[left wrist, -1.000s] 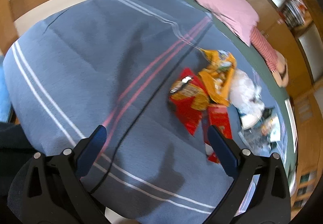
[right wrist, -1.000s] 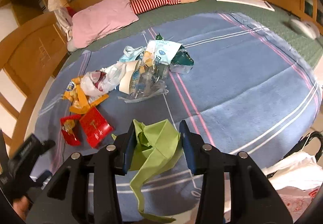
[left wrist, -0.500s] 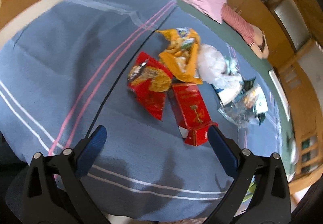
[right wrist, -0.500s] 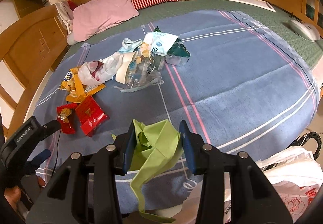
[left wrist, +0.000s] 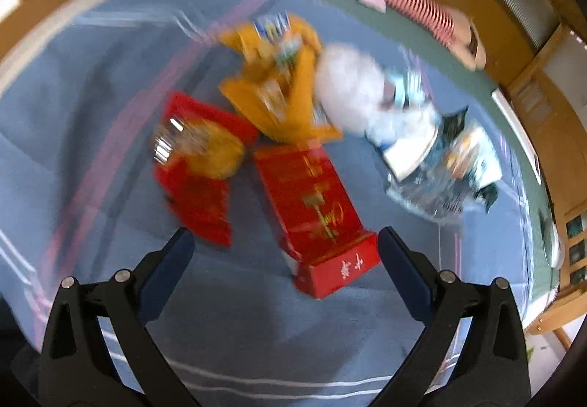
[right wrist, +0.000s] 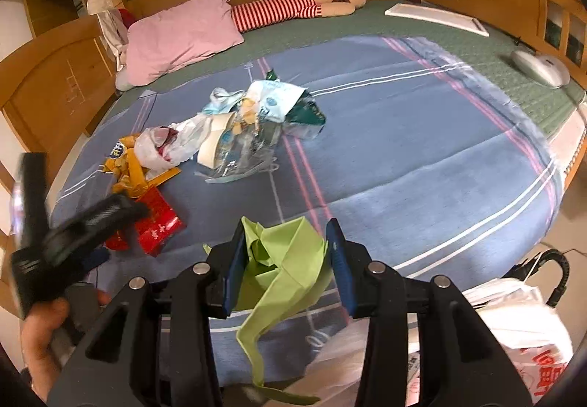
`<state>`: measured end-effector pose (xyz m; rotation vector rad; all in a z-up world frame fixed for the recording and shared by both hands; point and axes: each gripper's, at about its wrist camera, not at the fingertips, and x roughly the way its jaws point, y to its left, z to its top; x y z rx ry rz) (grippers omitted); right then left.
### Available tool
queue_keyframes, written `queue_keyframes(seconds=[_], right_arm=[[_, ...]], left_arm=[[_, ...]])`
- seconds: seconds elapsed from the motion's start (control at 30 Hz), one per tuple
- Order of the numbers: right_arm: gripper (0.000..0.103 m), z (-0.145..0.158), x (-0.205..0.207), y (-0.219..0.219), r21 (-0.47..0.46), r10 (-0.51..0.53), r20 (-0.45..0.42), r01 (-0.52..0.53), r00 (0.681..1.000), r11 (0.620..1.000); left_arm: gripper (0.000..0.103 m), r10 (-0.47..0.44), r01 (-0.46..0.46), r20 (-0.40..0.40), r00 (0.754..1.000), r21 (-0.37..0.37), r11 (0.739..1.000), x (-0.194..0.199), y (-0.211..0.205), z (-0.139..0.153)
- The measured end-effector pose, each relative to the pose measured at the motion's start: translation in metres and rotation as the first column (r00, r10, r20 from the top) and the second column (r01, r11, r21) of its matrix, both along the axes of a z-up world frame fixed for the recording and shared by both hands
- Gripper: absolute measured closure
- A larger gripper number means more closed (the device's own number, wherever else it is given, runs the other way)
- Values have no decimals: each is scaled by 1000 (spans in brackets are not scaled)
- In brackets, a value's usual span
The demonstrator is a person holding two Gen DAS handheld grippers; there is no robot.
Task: Collect trash
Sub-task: 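Hold the green paper in the right gripper while the left gripper approaches the red box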
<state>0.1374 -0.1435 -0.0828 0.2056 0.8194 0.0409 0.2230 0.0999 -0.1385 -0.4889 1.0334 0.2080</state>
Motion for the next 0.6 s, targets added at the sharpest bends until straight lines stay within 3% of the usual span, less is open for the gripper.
queue_keyframes(seconds=[0.07,0.2,0.47,0.6], right_arm=[[60,1,1,-4,-6,-7,-3,7,1000,1000],[60,1,0,-9,-1,-13,-6,13,1000,1000],[60,2,-5,-5,7,3,-10,-3,1000,1000],[60,2,-5,-3,4,8,-11,-8,1000,1000]], left_arm=[[3,-10,8,-53,999,-36,999,7,0,-13],[4,-23,24,-37,999,28,999,4,0,-12],[52,-88,88,10,996,-34,996,-5,1,-9],[50,-92,92,2,996,-41,995,-7,-1,-10]])
